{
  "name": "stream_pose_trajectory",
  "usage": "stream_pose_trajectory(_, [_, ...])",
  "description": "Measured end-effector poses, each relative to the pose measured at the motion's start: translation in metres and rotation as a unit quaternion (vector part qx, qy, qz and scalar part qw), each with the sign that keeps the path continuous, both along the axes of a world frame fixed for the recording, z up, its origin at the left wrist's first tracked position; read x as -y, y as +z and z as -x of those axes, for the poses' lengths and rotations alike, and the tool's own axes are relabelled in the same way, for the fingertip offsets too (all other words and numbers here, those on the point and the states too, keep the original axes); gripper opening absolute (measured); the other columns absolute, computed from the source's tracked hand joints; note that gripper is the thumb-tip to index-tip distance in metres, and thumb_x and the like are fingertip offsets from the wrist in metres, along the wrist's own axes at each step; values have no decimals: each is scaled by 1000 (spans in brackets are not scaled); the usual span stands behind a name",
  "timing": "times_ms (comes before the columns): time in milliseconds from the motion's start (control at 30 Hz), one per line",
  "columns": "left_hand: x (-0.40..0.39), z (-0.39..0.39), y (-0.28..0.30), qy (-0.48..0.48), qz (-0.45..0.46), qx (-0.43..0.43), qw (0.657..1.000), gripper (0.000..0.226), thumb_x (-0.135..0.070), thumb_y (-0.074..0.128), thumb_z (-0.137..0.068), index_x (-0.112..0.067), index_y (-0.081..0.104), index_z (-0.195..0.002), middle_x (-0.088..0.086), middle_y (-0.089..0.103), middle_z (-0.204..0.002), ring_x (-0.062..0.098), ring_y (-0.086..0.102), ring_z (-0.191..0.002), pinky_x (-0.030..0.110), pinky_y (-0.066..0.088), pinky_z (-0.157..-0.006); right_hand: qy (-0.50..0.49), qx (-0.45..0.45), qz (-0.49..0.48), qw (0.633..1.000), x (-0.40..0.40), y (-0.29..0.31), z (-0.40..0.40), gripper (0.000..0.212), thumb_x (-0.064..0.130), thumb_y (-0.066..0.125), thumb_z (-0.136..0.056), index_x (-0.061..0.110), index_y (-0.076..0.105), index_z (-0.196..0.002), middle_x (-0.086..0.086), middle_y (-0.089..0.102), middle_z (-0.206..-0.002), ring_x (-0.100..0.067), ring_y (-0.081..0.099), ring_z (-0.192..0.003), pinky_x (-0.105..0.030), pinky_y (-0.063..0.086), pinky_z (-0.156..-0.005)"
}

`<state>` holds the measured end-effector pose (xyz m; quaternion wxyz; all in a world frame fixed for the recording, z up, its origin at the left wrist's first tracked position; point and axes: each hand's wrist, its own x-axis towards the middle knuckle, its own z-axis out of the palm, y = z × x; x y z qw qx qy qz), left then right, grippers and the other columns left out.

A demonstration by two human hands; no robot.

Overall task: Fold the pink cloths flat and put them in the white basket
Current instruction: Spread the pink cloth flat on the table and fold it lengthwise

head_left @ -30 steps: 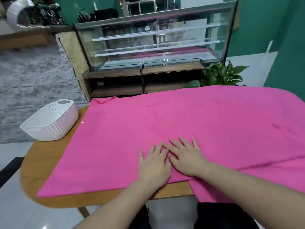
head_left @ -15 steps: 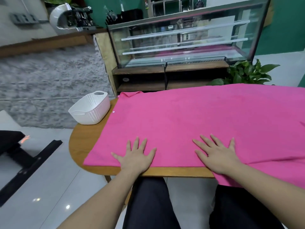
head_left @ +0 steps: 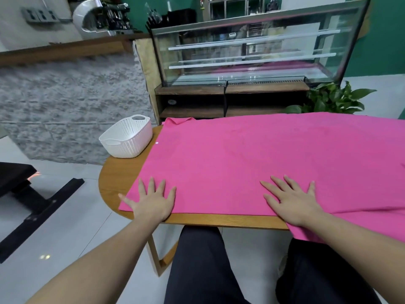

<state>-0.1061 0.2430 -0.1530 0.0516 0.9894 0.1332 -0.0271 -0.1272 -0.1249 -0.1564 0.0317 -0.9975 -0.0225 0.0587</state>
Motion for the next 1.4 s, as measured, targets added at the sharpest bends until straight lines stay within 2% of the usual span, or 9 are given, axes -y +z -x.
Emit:
stream_pose_trajectory(133, [56, 5, -4, -168, 5, 93, 981, 54, -59, 20, -100, -41, 33, -149, -9, 15, -164, 15, -5, -153, 67, -17, -112, 5, 1, -6, 1000, -2, 1, -1, 55, 65, 10, -97, 55, 4, -150, 19, 1, -164, -14, -2, -152, -75, -4, -110])
stream_pose_trajectory(333, [170, 20, -4, -318, 57, 89, 942, 51, -56, 27, -101, -37, 39, -146, -10, 21, -162, 11, 2, -152, 65, -10, -116, 5, 1, -10, 1000, 3, 0, 0, 57, 65, 12, -97, 53, 3, -151, 17, 0, -164, -15, -4, -152, -75, -7, -109])
stream_pose_trajectory(433, [184, 23, -9, -328, 51, 42, 942, 54, -59, 22, -101, -42, 28, -151, -14, 12, -164, 10, -2, -152, 70, -9, -113, 10, 8, -36, 999, 0, 1, -1, 61, 67, 18, -96, 51, 1, -153, 15, -1, -165, -16, -3, -152, -70, -7, -113])
stream_pose_trajectory(567, [184, 18, -17, -325, 8, 8, 946, 56, -63, 14, -100, -48, 10, -154, -18, 0, -164, 9, -5, -152, 71, -5, -113, -13, 21, -60, 998, 23, 1, 3, 65, 70, 16, -95, 46, 4, -155, 11, 1, -165, -17, -3, -152, -54, -5, -121])
stream_pose_trajectory(800, [194, 18, -19, -337, 3, 1, 942, 61, -68, 13, -96, -50, 6, -153, -19, -3, -164, 8, -6, -152, 70, -4, -114, -181, -3, -75, 981, 130, 2, 32, 58, 68, 6, -96, 52, 9, -152, 19, 0, -164, -14, -3, -152, -66, -9, -115])
stream_pose_trajectory(1067, [196, 21, -16, -348, 11, -29, 937, 79, -83, 16, -82, -51, 5, -153, -19, -8, -163, 8, -10, -151, 70, -9, -113, -247, -14, -79, 966, 183, 7, 52, 59, 66, 4, -97, 50, 8, -153, 17, -5, -164, -18, -7, -152, -66, -12, -114])
stream_pose_trajectory(1200, [193, 20, -13, -368, 52, -25, 928, 73, -79, 26, -85, -50, 19, -151, -20, 3, -163, 8, -4, -152, 69, -8, -113, -281, -12, -109, 953, 191, 10, 55, 63, 69, 6, -96, 46, 7, -155, 11, -1, -165, -22, -3, -152, -64, -8, -116])
stream_pose_trajectory(1300, [183, 21, -9, -394, 98, -18, 914, 59, -66, 37, -92, -47, 32, -148, -23, 17, -160, 7, 4, -151, 69, -6, -114, -259, 22, -125, 957, 184, 13, 60, 64, 71, 22, -95, 49, 12, -153, 12, 4, -164, -23, 1, -152, -63, -2, -118])
stream_pose_trajectory(1400, [162, 22, -3, -416, 100, -4, 904, 70, -59, 22, -79, -43, 40, -145, -21, 30, -156, 2, 19, -147, 60, 7, -119, -77, 84, -130, 985, 166, 18, 69, 68, 69, 37, -85, 52, 21, -150, 18, 12, -163, -14, 7, -152, -55, 10, -121])
